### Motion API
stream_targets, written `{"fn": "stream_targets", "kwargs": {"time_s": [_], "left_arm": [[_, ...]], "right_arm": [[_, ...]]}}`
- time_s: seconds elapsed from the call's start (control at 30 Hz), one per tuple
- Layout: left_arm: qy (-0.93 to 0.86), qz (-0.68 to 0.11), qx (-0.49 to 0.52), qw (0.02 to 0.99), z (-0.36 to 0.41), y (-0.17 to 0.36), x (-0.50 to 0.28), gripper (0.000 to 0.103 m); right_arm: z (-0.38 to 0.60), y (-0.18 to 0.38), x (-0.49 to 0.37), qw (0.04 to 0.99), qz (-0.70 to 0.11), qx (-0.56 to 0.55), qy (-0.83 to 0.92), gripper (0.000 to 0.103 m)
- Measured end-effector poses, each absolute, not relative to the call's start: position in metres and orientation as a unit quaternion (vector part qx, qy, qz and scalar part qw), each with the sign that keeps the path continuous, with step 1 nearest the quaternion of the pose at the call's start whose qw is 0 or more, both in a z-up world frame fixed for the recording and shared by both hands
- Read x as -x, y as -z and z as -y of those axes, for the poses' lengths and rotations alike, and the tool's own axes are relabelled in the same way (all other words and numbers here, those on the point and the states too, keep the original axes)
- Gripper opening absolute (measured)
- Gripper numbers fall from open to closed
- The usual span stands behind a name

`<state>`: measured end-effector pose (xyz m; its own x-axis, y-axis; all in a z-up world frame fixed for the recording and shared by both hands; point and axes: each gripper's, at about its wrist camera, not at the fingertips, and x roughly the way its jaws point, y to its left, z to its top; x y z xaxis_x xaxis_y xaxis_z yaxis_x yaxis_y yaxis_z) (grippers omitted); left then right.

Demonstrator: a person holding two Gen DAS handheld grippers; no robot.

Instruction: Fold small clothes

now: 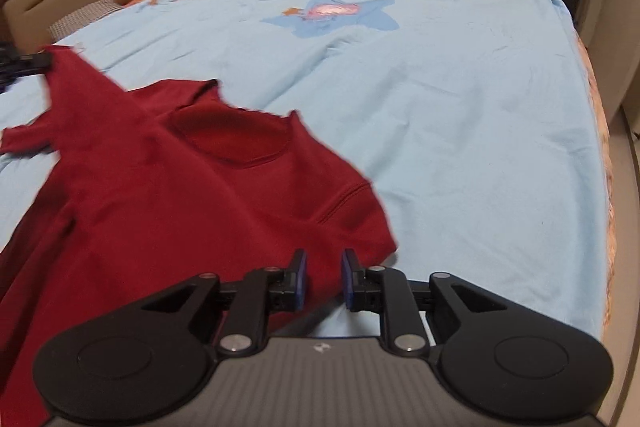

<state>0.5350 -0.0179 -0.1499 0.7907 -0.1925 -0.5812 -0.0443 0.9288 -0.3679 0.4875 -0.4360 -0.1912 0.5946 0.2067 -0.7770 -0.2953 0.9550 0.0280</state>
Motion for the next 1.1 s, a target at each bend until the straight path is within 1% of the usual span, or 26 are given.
{"fn": "stream_targets", "kwargs": {"time_s": [0.13, 0.2, 0.23, 0.37, 0.4, 0.5, 0.57, 0.63, 0.7, 0.77, 0.87, 0.93, 1.0, 1.07, 1.1], "left_arm": [[0.033, -0.355, 0.17, 0.919, 0.009, 0.178, -0.544, 0.005], [0.036, -0.351, 0.171, 0.92, 0.006, 0.178, -0.542, 0.005], [0.039, -0.347, 0.168, 0.922, 0.006, 0.175, -0.541, 0.004], [0.058, -0.332, 0.158, 0.928, 0.01, 0.162, -0.541, 0.005], [0.062, -0.328, 0.158, 0.929, 0.011, 0.159, -0.54, 0.005], [0.071, -0.316, 0.162, 0.932, 0.012, 0.153, -0.539, 0.004], [0.074, -0.307, 0.163, 0.935, 0.012, 0.149, -0.537, 0.005], [0.07, -0.301, 0.162, 0.937, 0.011, 0.149, -0.535, 0.005], [0.065, -0.305, 0.162, 0.936, 0.009, 0.155, -0.534, 0.005], [0.065, -0.319, 0.161, 0.932, 0.009, 0.168, -0.533, 0.005], [0.061, -0.352, 0.129, 0.925, 0.016, 0.19, -0.531, 0.005], [0.055, -0.372, 0.122, 0.918, 0.016, 0.201, -0.527, 0.006], [0.044, -0.383, 0.132, 0.913, 0.01, 0.206, -0.523, 0.007], [0.034, -0.397, 0.141, 0.906, 0.001, 0.21, -0.519, 0.013], [0.024, -0.406, 0.144, 0.902, -0.003, 0.212, -0.517, 0.019]], "right_arm": [[0.417, 0.191, -0.444, 0.875, -0.431, 0.117, -0.189, 0.028], [0.401, 0.195, -0.429, 0.864, -0.427, 0.165, -0.208, 0.035], [0.394, 0.198, -0.425, 0.862, -0.421, 0.189, -0.21, 0.036], [0.368, 0.208, -0.427, 0.854, -0.4, 0.258, -0.208, 0.036], [0.363, 0.21, -0.429, 0.85, -0.402, 0.271, -0.209, 0.031], [0.355, 0.218, -0.428, 0.837, -0.415, 0.291, -0.206, 0.011], [0.355, 0.216, -0.424, 0.843, -0.413, 0.283, -0.197, 0.007], [0.362, 0.208, -0.422, 0.87, -0.404, 0.239, -0.151, 0.005], [0.377, 0.194, -0.42, 0.902, -0.407, 0.122, -0.08, 0.005], [0.391, 0.189, -0.413, 0.913, -0.408, -0.001, -0.001, 0.005], [0.404, 0.203, -0.405, 0.879, -0.423, -0.191, 0.104, 0.005], [0.406, 0.218, -0.403, 0.843, -0.432, -0.284, 0.149, 0.005], [0.404, 0.228, -0.403, 0.823, -0.439, -0.32, 0.168, 0.005], [0.402, 0.228, -0.403, 0.827, -0.442, -0.306, 0.164, 0.005], [0.4, 0.227, -0.402, 0.833, -0.446, -0.287, 0.155, 0.006]]}}
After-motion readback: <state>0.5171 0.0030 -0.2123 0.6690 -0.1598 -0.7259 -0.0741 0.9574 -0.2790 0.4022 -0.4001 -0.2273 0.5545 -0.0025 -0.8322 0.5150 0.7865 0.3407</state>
